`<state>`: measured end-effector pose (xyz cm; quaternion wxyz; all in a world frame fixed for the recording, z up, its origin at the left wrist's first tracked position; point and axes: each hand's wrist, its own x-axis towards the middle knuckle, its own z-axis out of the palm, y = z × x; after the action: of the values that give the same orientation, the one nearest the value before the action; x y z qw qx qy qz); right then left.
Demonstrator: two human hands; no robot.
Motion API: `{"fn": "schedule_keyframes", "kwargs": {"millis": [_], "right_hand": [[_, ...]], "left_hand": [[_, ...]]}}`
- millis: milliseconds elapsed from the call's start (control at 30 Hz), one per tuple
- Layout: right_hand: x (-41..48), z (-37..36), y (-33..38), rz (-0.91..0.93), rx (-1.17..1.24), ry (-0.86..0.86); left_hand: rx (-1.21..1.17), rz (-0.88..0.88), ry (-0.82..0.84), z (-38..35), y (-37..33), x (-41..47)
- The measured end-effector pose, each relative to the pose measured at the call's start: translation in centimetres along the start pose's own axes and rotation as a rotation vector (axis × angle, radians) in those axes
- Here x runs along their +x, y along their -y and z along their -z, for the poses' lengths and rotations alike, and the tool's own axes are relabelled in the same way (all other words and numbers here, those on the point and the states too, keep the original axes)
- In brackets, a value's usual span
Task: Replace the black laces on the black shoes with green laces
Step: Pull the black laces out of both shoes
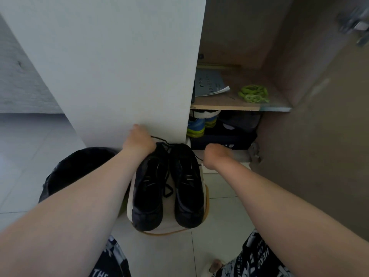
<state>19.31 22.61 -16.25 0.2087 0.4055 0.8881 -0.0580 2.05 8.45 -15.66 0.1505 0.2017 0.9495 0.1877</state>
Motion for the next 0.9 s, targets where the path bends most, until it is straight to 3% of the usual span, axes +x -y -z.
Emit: {"fn": "schedule_keyframes", "kwargs": {"millis": [100,200,300,367,500,733,900], "right_hand": [[0.0,-0.2,-0.4,-0.047,-0.111,-0.027],[0.3,-0.6,-0.2,0.185,0.161,-0.121],[-0.2,-1.1,1.0,0.271,0.505,-0.057],[-0.2,-1.5,1.4,0.242,0.471,-0.031],[0.9,-1.9,1.5,0.179,0.437,-0.053],[1.9,-0.8,0.1,0.045,0.582,-0.058],[1.0,-0.3,-0.2,0.152,0.678,0.033]], "left_hand": [[0.27,-0.111,-0.022,-1.0,-0.4,-0.4],[0.408,-0.403,-0.102,-0.9,-2.3,-1.2],[0.33,-0.551,0.093,-1.7,-3.4,-2.1],[0.275,-0.621,0.275,-2.8,-3.3,-2.4],[0.302,-0.687,0.349,-4.4,-3.3,-2.6],[0.406,-0.688,0.272,-5.9,-3.6,-1.8],[0.604,-0.749,0.084,-6.7,-4.6,-2.0]]}}
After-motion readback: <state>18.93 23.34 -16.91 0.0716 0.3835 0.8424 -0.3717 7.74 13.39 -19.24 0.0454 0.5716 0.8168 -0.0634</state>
